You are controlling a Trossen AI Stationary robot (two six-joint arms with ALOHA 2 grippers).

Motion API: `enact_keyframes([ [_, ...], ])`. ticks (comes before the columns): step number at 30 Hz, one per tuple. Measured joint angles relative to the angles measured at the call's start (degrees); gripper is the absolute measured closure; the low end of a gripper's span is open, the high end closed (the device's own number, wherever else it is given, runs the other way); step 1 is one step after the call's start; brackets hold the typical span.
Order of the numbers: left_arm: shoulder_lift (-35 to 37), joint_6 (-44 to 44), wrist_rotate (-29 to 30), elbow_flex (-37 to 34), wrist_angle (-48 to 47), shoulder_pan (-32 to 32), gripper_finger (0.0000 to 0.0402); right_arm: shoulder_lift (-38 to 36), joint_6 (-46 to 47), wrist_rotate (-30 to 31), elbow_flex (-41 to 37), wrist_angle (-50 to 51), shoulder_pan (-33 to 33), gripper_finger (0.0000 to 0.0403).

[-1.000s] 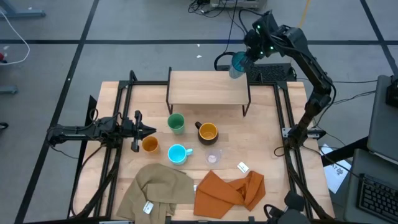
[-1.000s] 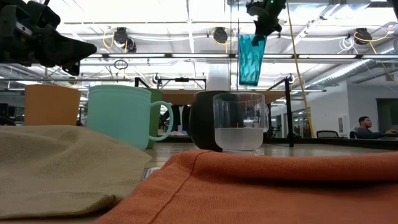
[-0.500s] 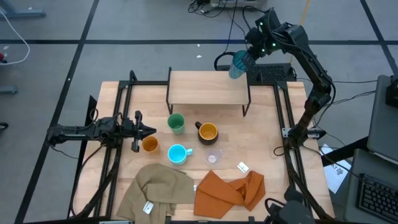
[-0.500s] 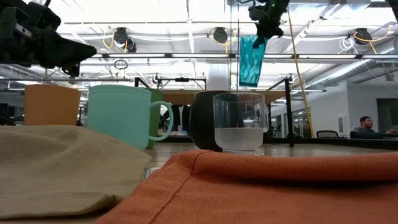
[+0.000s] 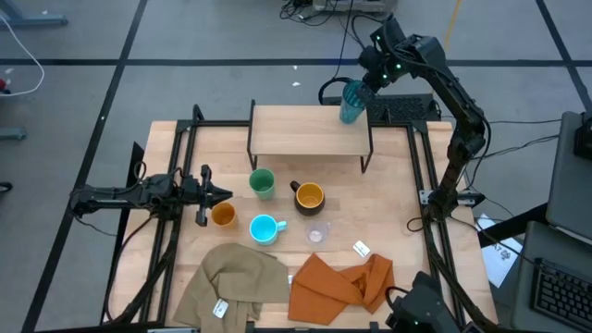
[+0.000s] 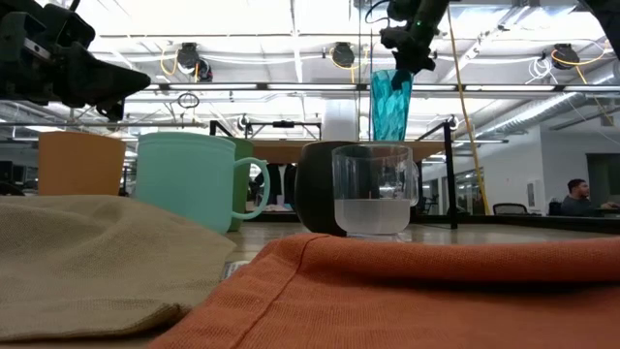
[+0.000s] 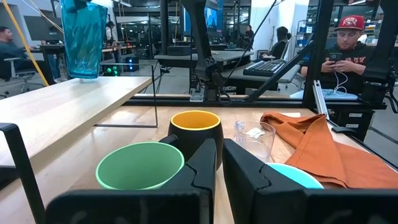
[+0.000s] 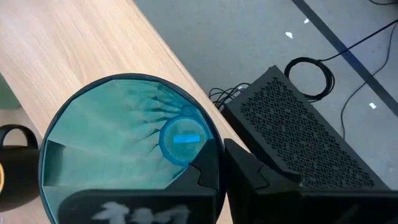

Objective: Stack small to large cups/mugs on shelf
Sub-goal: Put the blue cup on the shelf

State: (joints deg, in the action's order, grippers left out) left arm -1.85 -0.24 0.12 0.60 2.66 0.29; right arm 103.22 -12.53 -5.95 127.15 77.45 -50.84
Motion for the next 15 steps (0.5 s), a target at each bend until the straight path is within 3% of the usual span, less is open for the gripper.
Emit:
enact_keyframes([
  [15, 0.00, -0.01, 0.02, 0.00, -0.92, -0.01, 0.0371, 0.17, 0.18, 0.05, 0.00, -1.41, -1.26, 0.0403],
])
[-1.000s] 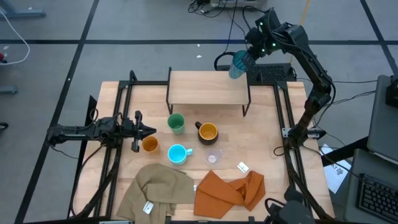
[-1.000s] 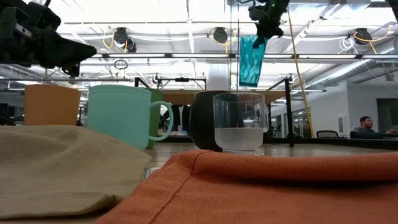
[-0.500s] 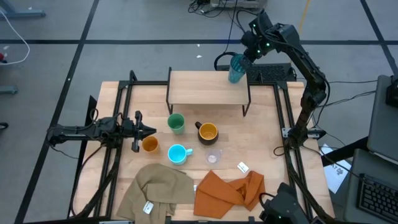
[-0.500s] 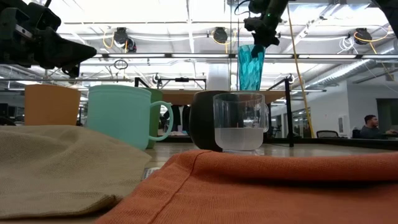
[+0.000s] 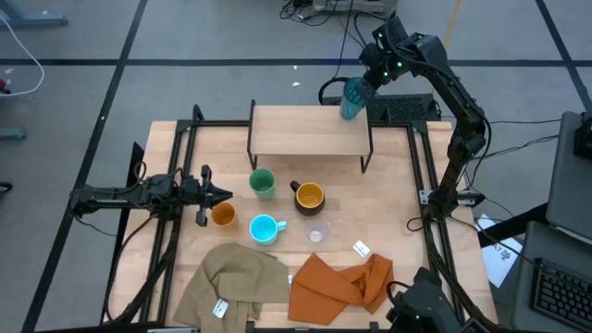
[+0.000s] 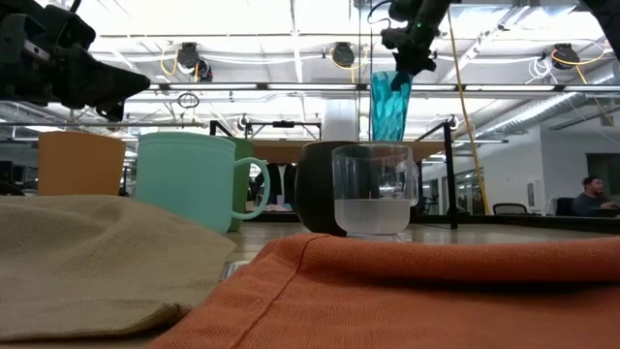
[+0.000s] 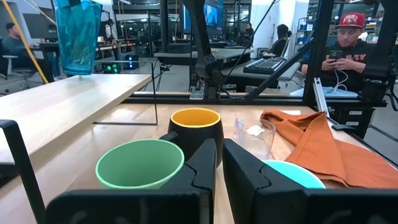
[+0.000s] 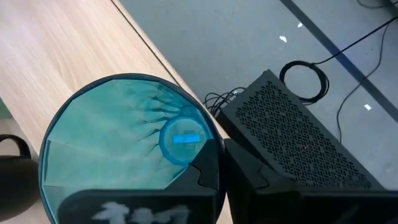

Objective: Stack small to large cups/mugs on shelf
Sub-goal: Put the blue cup on the shelf

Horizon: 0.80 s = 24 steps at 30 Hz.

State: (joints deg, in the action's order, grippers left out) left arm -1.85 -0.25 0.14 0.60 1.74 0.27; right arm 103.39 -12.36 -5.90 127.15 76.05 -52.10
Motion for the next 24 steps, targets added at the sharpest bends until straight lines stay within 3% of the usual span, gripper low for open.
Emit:
enact_keyframes([
  [24, 0.00, -0.24, 0.00, 0.00, -0.22, 0.00, 0.0371, 0.02, -0.29, -0.33, -0.02, 3.52, 0.07, 0.0398],
])
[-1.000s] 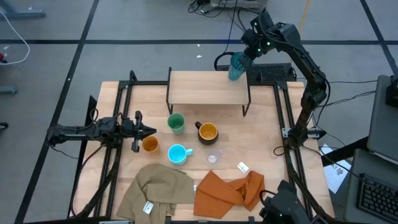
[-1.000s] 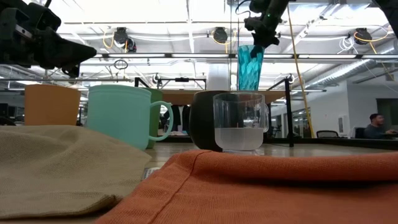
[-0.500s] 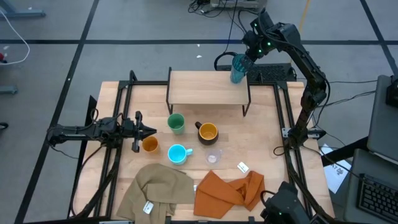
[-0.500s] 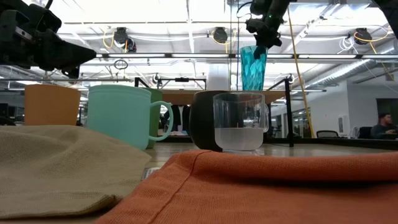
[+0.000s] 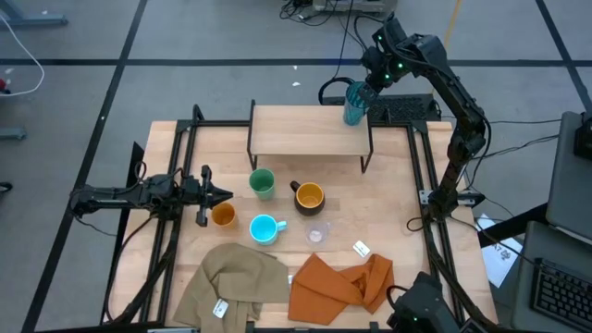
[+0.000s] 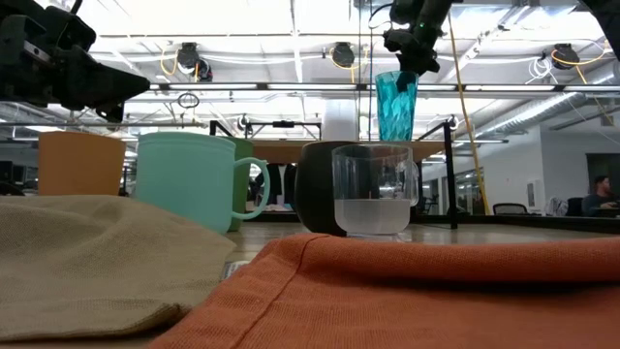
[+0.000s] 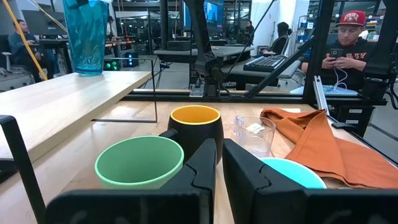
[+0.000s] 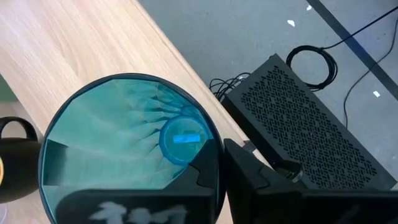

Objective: Stack small to large cups/mugs on shelf
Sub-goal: Put the blue cup on the shelf

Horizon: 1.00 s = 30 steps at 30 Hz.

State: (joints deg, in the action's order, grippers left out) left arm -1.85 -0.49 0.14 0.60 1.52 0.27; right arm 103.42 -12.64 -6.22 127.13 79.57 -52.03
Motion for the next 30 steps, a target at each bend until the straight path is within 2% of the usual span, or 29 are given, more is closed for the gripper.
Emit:
enact_keyframes([
  [30, 0.00, 0.02, -0.02, 0.00, -0.02, 0.02, 0.0371, 0.00, -1.55, -0.23, 0.00, -1.15, 0.94, 0.0394],
])
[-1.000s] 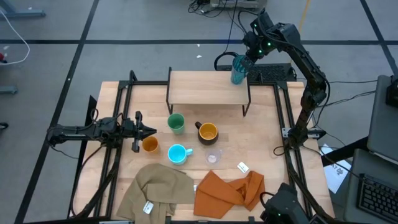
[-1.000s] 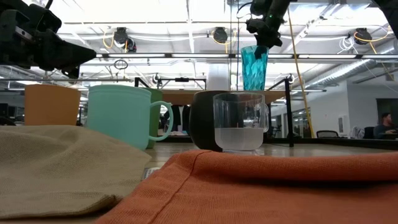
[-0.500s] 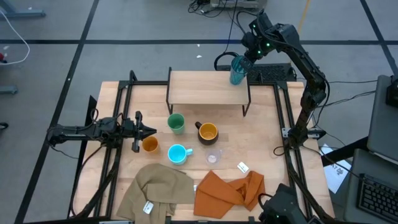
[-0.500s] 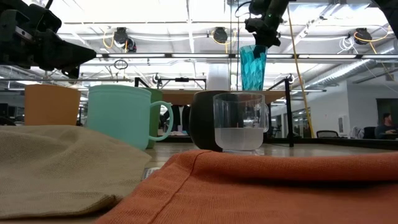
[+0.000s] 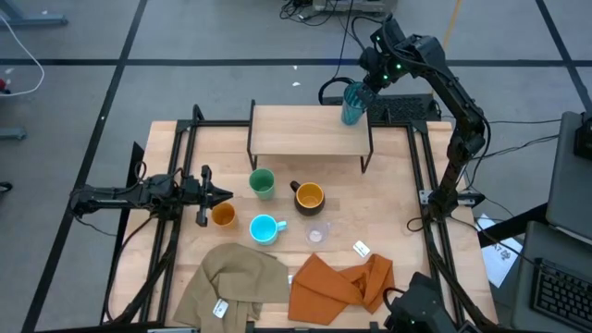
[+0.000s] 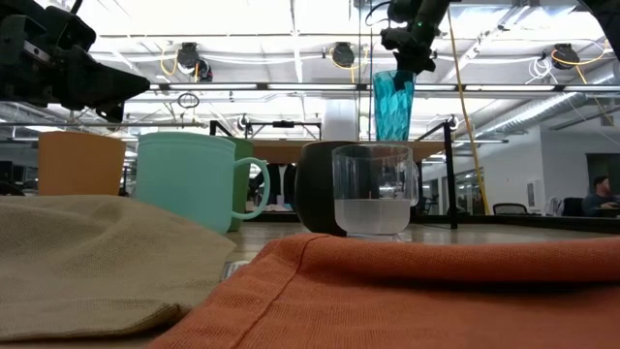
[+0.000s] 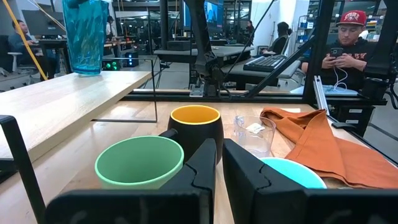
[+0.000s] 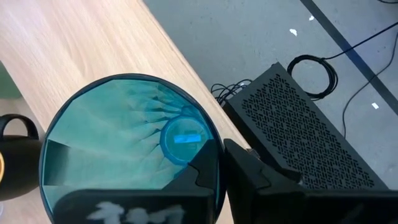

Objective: Stack small to large cups/mugs on shelf
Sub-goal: Put the blue cup on the shelf

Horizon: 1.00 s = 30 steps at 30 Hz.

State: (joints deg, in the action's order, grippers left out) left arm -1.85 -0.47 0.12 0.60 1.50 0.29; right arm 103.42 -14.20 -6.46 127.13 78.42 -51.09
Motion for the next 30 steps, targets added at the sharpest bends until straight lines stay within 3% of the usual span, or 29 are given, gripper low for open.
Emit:
enact_keyframes([
  [16, -0.01, 0.00, 0.01, 0.01, 0.00, 0.00, 0.0371, 0.02, -0.46, -1.33, 0.00, -0.22, 0.00, 0.0393],
  [30, -0.02, 0.02, 0.00, 0.00, 0.00, 0.01, 0.0371, 0.02, 0.46, -1.27, 0.00, -0.97, -0.02, 0.0328],
])
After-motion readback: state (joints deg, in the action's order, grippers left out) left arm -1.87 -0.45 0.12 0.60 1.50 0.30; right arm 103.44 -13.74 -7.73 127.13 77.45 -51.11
